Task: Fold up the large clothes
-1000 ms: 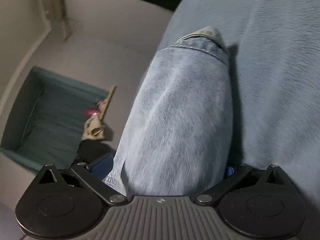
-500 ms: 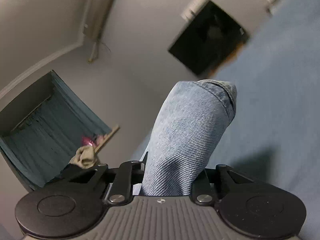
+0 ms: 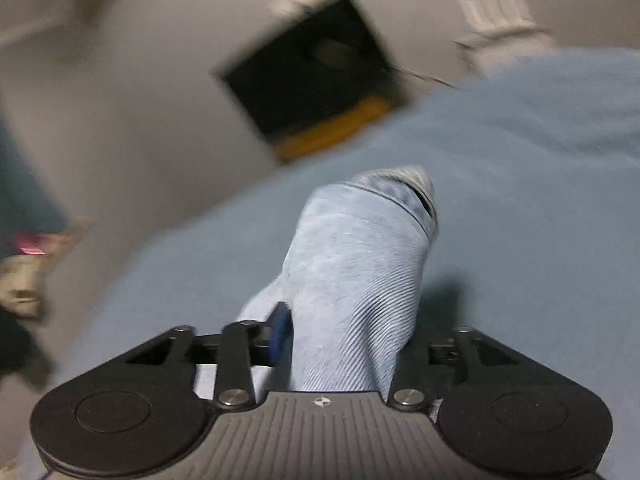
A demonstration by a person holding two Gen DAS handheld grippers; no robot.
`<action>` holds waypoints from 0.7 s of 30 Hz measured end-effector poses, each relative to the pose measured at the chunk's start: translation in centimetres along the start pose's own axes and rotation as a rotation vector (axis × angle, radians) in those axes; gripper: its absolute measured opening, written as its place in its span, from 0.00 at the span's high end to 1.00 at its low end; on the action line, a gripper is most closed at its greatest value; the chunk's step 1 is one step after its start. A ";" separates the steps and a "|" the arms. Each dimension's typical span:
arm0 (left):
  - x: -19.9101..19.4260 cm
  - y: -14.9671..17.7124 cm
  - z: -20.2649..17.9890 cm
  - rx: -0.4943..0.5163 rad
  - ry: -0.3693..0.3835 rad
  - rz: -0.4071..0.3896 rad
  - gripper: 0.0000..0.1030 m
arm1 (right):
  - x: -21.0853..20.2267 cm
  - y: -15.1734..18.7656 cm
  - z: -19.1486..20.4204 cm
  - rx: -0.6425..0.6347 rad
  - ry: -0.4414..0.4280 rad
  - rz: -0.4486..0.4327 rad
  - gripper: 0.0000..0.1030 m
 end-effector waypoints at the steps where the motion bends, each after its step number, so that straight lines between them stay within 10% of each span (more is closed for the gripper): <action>1: -0.4 0.3 0.4 -0.006 0.002 0.007 0.53 | -0.3 0.2 -0.4 0.002 -0.002 -0.006 0.39; 6: -0.1 0.1 0.8 -0.044 0.006 0.006 0.50 | -5.2 0.9 0.3 -0.015 0.006 -0.152 0.05; 15: -3.6 1.1 0.6 0.034 -0.125 -0.053 0.34 | -14.3 10.7 3.2 -0.263 0.031 -0.070 0.12; 21: -3.8 1.8 1.2 0.028 -0.167 -0.083 0.32 | -14.7 16.9 1.2 -0.092 0.069 -0.011 0.04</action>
Point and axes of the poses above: each gripper's, at about its wrist camera, not at the fingertips, and x roughly the way its jaws point, z to its left, y to its underside, the point moved 10 cm from there along x, roughly the way its jaws point, and after that the axes turned 10 degrees about -y, right-handed, at the moved point
